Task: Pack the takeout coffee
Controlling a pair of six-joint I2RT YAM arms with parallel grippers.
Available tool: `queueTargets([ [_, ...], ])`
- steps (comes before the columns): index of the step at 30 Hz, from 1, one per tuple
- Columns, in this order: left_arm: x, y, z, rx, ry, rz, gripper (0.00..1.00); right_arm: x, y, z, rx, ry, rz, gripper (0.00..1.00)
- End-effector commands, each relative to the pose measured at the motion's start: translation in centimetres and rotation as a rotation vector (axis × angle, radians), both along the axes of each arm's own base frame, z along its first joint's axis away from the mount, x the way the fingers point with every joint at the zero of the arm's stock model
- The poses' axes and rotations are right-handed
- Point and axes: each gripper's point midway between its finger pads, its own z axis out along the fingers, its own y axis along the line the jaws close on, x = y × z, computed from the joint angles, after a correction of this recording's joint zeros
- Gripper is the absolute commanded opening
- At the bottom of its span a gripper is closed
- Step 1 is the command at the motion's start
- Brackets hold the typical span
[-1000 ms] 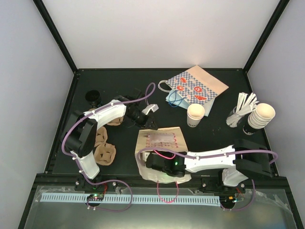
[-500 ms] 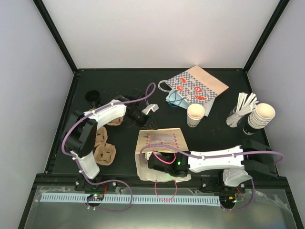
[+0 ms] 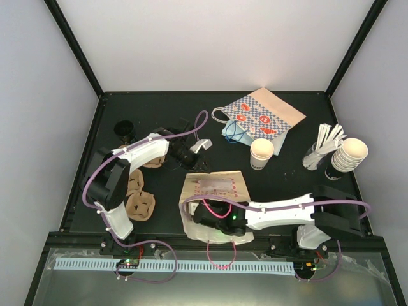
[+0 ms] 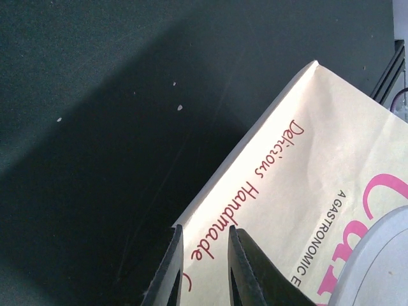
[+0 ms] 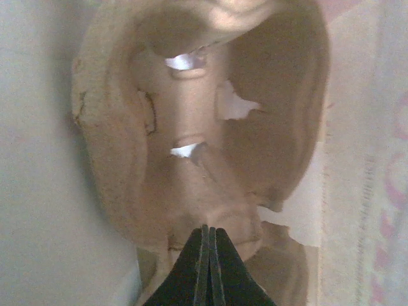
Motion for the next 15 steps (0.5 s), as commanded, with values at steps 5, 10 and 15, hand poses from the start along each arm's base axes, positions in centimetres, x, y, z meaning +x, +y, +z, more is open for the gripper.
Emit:
queueTargets([
  [5, -0.1, -0.1, 1.8, -0.018, -0.044, -0.013, 0.22, 1.4, 1.1, -3.1, -0.032, 0.020, -0.005, 0.01],
  [10, -0.2, -0.2, 1.5, -0.016, -0.035, -0.015, 0.22, 2.0, 0.5, -4.6, -0.075, 0.008, -0.030, 0.01],
  [15, -0.1, -0.2, 1.3, -0.015, -0.037, -0.015, 0.22, 1.9, 0.9, -3.0, -0.041, 0.016, -0.031, 0.01],
])
